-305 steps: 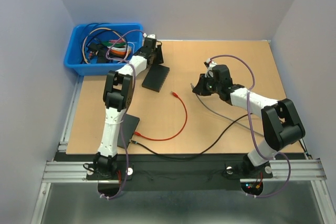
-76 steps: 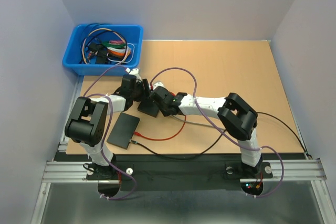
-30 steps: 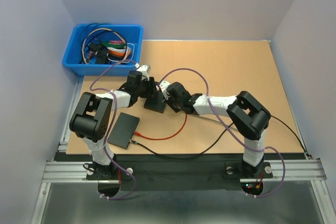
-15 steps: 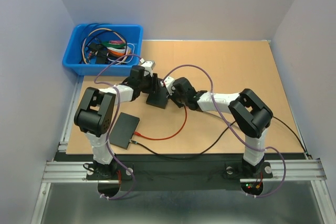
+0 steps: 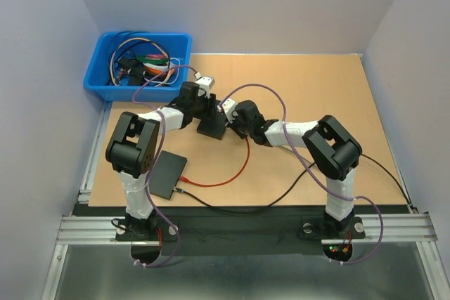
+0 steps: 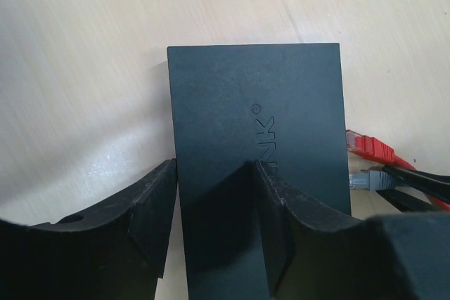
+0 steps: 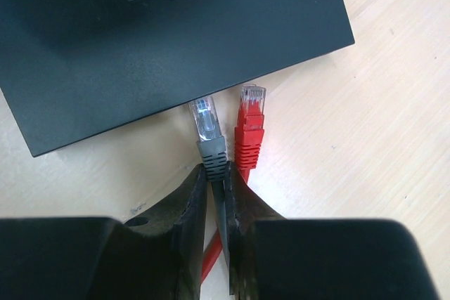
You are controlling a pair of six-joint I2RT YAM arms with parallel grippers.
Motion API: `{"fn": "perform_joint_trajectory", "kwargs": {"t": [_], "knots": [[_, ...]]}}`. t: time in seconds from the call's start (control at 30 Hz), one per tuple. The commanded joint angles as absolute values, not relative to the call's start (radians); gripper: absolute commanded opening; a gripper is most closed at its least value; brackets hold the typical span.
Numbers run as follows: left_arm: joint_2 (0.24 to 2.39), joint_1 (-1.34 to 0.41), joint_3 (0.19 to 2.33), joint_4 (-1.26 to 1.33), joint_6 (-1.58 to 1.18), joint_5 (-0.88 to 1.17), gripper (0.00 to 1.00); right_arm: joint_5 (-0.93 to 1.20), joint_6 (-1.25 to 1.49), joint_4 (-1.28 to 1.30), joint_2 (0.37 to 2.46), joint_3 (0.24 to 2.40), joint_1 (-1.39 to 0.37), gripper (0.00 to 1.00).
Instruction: Insert the plug into the switch port
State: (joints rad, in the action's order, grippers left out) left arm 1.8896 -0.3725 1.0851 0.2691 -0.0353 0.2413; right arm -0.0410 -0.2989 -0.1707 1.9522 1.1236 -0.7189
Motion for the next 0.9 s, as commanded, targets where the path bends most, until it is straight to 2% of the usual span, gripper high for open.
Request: {"fn": "perform_joint_trajectory", "kwargs": {"t": [0.0, 0.2, 0.6, 0.87], "knots": [[1.913, -0.446, 1.086, 0.140, -0.012, 0.348, 0.56, -0.009, -0.311, -0.403, 1.980, 1.213, -0.715, 0.01], [1.919, -0.453, 1.086, 0.135, -0.034, 0.330, 0.56, 0.040, -0.279, -0.413, 1.954, 1.227, -0.710, 0.01], [1.904, -0.457, 1.072, 0.158, -0.031, 0.321, 0.55, 0.207, -0.094, -0.485, 1.726, 1.074, -0.713, 0.00], [1.890, -0.499, 1.055, 0.163, -0.018, 0.319, 0.56, 0.196, -0.040, -0.486, 1.700, 0.985, -0.716, 0.01]]}}
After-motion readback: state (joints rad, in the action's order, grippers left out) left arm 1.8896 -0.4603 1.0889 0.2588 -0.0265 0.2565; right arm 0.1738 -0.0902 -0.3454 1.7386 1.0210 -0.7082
